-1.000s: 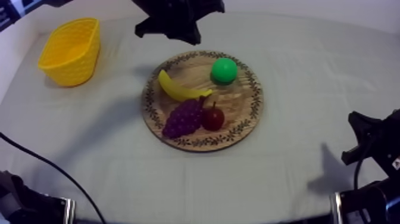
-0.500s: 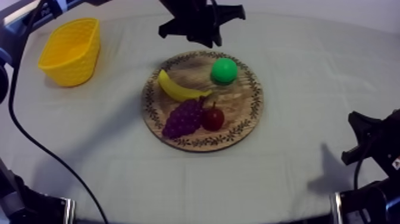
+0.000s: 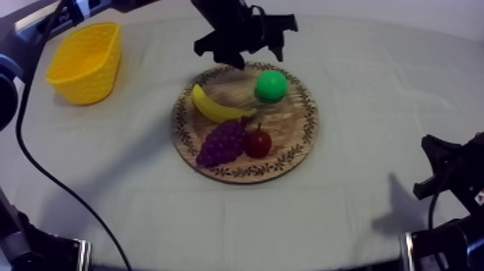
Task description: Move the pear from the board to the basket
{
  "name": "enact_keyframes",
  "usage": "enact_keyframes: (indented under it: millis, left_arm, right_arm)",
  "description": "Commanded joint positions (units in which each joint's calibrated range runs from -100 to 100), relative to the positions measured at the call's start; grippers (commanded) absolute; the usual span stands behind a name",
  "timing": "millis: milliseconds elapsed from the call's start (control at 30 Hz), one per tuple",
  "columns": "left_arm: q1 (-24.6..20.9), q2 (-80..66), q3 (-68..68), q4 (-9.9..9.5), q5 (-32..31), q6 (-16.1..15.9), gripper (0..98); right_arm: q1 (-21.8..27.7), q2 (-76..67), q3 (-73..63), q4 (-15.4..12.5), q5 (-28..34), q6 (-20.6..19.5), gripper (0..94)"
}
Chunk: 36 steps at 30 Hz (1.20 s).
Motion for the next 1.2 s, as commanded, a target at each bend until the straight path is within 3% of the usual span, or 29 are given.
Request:
enact_keyframes:
  millis: [0,300,467,633,1167]
  left_arm:
    - [0.0,0.3,-0.2,-0.13,-0.1,0.5,73.4]
    - [0.3,5.1,-6.7,-1.68,4.4,3.0,85.5]
    - [0.1,11.0,-14.2,-2.21,6.9,2.9,87.9]
    - [-0.2,18.6,-23.9,-2.14,8.7,1.6,88.9]
    - [-2.1,36.5,-44.4,-1.15,17.3,1.5,90.1]
  right_arm:
    - [0.0,0.0,0.0,0.0,0.0,0.0,0.4]
    - [0.0,0.0,0.0,0.0,0.0,0.0,0.4]
    - [0.0,0.0,0.0,0.0,0.0,0.0,0.4]
    - [0.0,0.0,0.0,0.0,0.0,0.0,0.4]
    - [0.0,0.0,0.0,0.0,0.0,0.0,0.4]
